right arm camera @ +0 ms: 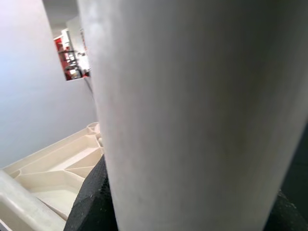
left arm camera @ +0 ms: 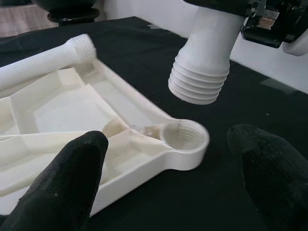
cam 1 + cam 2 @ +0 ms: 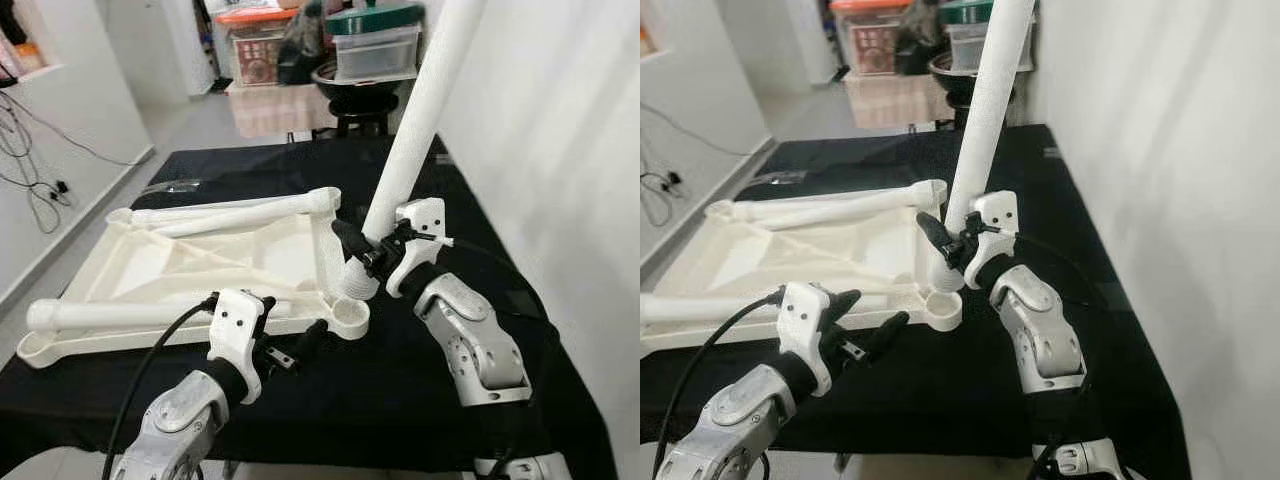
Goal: Building children table
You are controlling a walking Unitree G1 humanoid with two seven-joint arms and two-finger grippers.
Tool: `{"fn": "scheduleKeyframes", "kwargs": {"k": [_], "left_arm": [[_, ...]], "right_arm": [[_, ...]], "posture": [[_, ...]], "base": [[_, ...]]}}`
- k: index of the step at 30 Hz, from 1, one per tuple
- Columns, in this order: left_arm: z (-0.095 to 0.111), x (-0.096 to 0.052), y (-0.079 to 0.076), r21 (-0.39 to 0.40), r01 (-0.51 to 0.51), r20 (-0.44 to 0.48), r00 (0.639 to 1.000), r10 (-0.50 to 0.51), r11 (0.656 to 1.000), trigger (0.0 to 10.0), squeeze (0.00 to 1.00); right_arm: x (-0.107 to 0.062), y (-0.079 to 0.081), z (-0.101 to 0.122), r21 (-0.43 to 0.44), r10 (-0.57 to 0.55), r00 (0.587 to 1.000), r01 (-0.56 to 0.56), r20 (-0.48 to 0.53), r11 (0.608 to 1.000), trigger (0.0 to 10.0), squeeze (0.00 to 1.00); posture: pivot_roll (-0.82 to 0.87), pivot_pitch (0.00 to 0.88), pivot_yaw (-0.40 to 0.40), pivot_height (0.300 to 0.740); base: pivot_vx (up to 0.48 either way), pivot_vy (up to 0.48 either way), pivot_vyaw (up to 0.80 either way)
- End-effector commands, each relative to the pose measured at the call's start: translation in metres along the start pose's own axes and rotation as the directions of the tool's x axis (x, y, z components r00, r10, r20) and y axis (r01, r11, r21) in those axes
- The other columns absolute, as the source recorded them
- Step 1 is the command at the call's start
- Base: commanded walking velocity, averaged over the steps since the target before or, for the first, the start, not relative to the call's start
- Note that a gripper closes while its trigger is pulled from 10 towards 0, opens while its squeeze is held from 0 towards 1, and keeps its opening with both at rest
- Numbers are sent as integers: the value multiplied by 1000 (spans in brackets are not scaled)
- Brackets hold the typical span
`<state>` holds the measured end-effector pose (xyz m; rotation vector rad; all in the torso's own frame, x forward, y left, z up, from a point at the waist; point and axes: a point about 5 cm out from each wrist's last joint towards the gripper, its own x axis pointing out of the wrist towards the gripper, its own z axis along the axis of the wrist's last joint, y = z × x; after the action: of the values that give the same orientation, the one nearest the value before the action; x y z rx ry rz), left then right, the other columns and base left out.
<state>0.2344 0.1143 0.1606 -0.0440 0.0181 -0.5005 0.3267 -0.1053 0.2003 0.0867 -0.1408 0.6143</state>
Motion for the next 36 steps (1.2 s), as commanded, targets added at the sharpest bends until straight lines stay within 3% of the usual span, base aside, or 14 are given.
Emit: {"fn": "scheduleKeyframes", "kwargs": {"k": [1,8,18,24,36], "left_arm": [[-2,-3,2,9,-25,-8,1000,25,1000,10000,0],[-7,-6,1,40,-50,-30,998,51,998,10000,0],[-13,-14,-2,68,-40,-57,997,44,997,10000,0],[-15,-17,-4,64,-42,-58,997,46,997,10000,0],[-14,-18,2,8,-95,-25,995,96,995,10000,0]], "right_arm": [[0,8,-1,0,49,999,-49,2,999,10000,0],[-5,15,0,0,152,988,-152,2,988,10000,0],[-7,12,-3,-23,197,980,-198,-24,980,10000,0],[-3,-4,-6,-47,164,985,-167,-57,985,10000,0],[-5,-3,-5,-28,141,989,-142,-39,989,10000,0]], "posture": [[-18,42,79,740],[-21,47,80,740],[-16,50,77,740],[-6,51,68,740],[-12,57,68,740]], "base": [[0,0,0],[0,0,0],[0,0,0],[0,0,0],[24,0,0]]}}
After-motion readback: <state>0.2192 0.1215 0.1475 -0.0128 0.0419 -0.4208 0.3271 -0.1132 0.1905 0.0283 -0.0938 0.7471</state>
